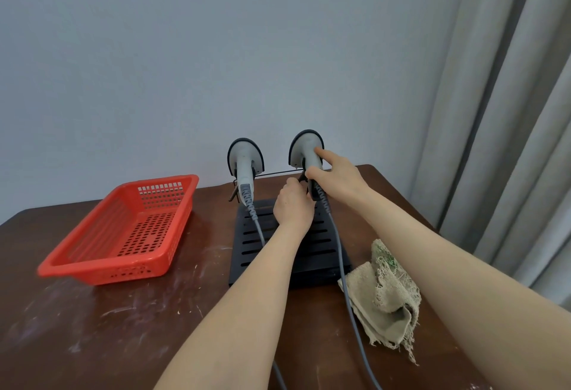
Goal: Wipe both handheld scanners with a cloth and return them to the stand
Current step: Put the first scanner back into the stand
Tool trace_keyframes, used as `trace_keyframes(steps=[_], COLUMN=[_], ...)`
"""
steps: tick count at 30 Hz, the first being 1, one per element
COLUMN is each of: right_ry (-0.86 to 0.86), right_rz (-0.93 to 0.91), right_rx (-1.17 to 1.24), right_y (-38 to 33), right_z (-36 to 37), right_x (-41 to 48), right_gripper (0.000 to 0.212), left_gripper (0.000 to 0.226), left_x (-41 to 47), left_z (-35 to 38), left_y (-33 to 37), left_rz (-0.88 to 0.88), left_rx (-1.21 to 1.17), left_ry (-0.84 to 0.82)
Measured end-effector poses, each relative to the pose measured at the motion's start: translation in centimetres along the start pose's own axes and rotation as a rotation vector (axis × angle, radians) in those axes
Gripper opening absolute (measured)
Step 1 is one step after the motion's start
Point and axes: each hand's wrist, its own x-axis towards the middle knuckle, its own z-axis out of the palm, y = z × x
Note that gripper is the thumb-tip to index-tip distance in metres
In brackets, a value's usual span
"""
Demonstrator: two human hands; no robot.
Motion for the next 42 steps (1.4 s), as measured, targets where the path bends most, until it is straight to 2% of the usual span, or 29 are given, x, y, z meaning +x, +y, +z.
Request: trace_keyframes(steps=[6, 10, 14, 17, 21, 24, 28, 32, 35, 42], right_ry=[-0.020, -0.053, -0.048, -0.043, -0.050, -0.080, -0.080, 0.117, 0.262, 0.235], right_rz=[0.025, 0.030, 0.023, 0.015, 0.010, 0.017, 0.022, -0.013, -0.112, -0.193], right_rx=[0.006, -0.029, -0.079, -0.127, -0.193, -0.205, -0.242, -0.360, -0.339, -0.355], right_y=[-0.5, -1.0, -1.2, -1.3, -1.9, -2.2, -2.7, -4.1, -5.9, -7.7], right_z=[-0.1, -0.1, -0.4, -0.6, -0.7, -1.0, -1.0, -0.6, 0.2, 2.8], right_x=[-0.3, -0.6, -1.2, -1.4, -1.7, -2.1, -2.5, -3.1, -3.4, -2.8], right_gripper=[0.066, 0.067, 0.072, 0.073, 0.073, 0.078, 0.078, 0.066, 0.055, 0.048], left_gripper=[0.037, 0.034, 0.045, 0.038, 0.046, 0.052, 0.049, 0.043, 0.042, 0.044], left_x=[-0.2, -0.5, -1.2, -1.9, -2.5, -2.9, -3.1, -2.6, -2.1, -1.1], left_z=[-1.2, -2.7, -4.7, -6.6, -9.7, -11.8, -14.1, -15.6, -16.5, -16.2], left_y=[0.0, 0.4, 1.1, 1.7, 2.1, 1.7, 0.3, -1.4, -2.7, -5.5], left_rz=[0.010, 0.014, 0.026, 0.058, 0.092, 0.120, 0.139, 0.098, 0.054, -0.052], left_rx=[0.017, 0.017, 0.051, 0.097, 0.083, -0.070, -0.202, -0.240, -0.231, -0.212], left_ry=[-0.092, -0.146, -0.189, -0.188, -0.138, -0.090, 0.027, 0.130, 0.164, 0.140])
